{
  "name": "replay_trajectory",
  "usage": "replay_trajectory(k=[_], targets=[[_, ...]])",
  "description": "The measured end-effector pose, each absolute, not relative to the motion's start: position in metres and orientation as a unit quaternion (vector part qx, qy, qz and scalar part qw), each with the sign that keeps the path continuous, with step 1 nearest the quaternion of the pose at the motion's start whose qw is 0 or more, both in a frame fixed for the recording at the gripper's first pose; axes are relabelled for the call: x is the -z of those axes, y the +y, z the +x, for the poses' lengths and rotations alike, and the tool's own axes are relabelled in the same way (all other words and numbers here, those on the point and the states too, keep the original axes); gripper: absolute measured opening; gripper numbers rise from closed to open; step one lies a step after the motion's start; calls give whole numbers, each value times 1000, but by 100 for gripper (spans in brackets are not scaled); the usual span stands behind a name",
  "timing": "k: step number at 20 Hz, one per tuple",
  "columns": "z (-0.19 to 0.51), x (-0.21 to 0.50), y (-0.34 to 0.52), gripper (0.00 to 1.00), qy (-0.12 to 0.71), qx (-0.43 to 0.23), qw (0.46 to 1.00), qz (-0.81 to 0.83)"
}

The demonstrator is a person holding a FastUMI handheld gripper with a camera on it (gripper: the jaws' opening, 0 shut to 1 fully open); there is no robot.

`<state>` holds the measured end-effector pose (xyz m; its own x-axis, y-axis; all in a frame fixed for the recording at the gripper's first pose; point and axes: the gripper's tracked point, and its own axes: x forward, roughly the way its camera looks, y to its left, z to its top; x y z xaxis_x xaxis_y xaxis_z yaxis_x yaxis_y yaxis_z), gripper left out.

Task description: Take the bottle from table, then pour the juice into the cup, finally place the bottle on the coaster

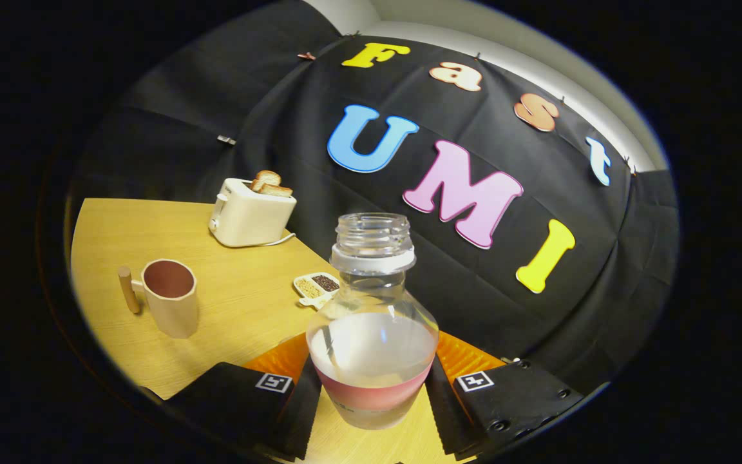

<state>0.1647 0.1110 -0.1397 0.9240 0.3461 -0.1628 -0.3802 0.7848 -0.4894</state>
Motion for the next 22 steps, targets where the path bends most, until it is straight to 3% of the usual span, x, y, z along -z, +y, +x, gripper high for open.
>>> replay_trajectory(k=[22], targets=[[174, 225, 209, 76, 29, -264, 787, -557]])
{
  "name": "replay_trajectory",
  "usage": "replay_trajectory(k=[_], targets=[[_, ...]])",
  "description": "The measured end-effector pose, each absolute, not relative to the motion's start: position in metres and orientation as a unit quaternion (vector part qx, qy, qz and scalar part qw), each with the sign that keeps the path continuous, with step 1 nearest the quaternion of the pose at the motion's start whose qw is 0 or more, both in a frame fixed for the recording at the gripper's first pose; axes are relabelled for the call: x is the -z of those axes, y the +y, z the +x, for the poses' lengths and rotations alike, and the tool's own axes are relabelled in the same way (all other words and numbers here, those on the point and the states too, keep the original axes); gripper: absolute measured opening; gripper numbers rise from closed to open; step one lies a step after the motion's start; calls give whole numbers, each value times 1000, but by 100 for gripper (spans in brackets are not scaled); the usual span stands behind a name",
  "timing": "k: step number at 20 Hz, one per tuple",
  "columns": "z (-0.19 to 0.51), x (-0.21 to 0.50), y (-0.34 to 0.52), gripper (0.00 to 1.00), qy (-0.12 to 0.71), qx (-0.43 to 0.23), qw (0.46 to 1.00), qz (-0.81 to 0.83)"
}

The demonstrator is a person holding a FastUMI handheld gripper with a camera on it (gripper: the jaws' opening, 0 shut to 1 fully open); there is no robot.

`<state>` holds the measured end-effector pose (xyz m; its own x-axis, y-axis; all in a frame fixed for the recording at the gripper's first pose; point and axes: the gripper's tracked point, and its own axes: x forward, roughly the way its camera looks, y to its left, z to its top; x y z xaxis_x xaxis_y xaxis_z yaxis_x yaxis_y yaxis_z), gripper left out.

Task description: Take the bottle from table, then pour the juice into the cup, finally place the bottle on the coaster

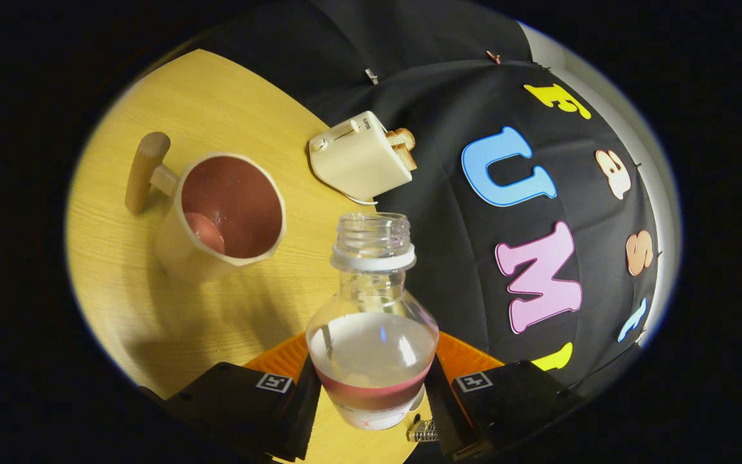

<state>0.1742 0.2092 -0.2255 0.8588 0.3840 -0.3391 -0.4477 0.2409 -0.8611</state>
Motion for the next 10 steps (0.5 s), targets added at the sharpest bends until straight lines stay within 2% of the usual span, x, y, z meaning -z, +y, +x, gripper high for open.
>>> replay_trajectory(k=[10], targets=[[185, 242, 233, 76, 2, -290, 715, -636]])
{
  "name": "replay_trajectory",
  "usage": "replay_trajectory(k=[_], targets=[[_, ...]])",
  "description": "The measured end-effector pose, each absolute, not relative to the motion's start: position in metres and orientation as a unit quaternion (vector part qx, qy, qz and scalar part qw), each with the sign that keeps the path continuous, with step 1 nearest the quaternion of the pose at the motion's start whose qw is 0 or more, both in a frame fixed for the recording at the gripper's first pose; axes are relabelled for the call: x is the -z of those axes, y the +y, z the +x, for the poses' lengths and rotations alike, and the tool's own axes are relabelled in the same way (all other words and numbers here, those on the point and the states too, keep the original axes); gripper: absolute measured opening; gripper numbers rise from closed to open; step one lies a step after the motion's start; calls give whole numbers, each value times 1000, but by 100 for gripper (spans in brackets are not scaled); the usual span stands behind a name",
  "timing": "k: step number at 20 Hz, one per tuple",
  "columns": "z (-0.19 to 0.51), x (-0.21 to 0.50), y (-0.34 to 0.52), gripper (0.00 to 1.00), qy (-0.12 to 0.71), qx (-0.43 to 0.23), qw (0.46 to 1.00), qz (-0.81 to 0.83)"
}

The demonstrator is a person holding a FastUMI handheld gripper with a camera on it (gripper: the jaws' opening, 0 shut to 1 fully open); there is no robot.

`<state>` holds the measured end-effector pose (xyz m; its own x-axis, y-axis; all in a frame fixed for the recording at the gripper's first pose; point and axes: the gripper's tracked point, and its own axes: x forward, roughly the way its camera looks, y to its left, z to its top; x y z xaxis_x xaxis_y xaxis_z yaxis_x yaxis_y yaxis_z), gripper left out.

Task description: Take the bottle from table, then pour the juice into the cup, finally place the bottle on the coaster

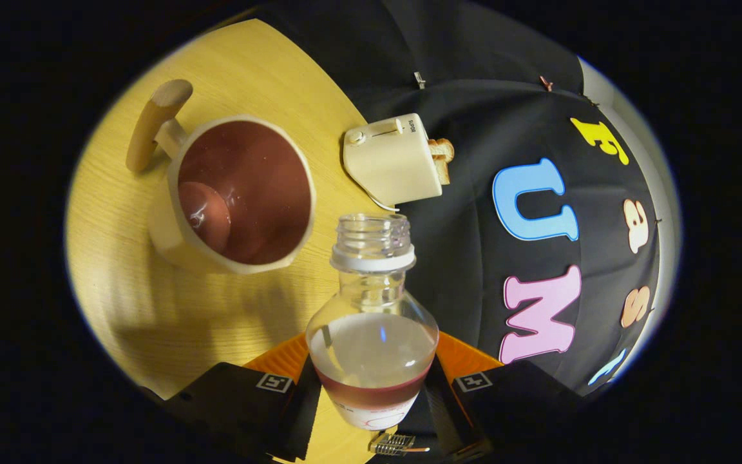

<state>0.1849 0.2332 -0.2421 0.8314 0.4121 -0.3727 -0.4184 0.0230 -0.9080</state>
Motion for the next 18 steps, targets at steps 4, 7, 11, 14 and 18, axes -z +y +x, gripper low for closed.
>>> replay_trajectory(k=[4, 7, 11, 14, 18], targets=[[187, 240, 241, 76, -24, -294, 688, -663], [190, 237, 243, 76, -37, -293, 669, -682], [188, 228, 259, 76, -86, -303, 628, -711], [186, 229, 264, 76, -105, -308, 602, -729], [185, 230, 266, 76, -110, -310, 588, -739]])
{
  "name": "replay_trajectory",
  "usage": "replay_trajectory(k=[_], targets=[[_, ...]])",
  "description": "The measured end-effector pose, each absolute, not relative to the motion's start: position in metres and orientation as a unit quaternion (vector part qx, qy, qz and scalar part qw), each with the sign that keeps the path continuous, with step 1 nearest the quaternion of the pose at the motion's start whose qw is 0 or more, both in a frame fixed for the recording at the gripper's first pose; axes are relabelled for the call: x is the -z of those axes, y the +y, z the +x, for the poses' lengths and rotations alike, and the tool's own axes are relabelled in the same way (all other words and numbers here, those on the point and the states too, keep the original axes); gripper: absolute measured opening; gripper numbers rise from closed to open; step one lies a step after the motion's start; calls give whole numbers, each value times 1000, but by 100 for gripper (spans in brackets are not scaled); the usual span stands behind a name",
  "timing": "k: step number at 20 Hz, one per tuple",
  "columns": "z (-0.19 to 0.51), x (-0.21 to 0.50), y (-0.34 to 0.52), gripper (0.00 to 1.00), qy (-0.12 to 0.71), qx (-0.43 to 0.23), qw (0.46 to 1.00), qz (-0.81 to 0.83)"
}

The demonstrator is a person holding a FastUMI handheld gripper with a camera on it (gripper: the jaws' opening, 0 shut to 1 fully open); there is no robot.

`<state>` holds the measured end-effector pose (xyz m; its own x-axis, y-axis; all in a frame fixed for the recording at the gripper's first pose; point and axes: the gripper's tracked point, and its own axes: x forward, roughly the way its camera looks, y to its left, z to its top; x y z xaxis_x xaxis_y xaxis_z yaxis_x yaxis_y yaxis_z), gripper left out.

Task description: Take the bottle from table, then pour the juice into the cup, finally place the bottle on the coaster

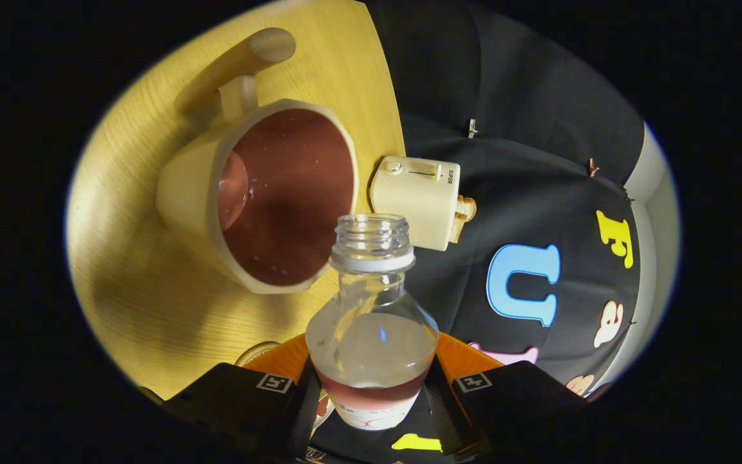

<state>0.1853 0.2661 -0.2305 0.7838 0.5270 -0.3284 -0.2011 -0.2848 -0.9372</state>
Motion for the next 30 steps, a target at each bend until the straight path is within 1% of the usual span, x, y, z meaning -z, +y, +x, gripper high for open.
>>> replay_trajectory(k=[4, 9, 14, 22, 26, 30], targets=[[178, 228, 275, 76, -145, -320, 549, -758], [180, 228, 270, 76, -145, -316, 536, -769], [183, 227, 271, 76, -155, -313, 505, -790], [187, 226, 268, 76, -162, -313, 475, -806], [189, 221, 271, 76, -181, -310, 447, -819], [194, 217, 272, 76, -187, -307, 435, -825]])
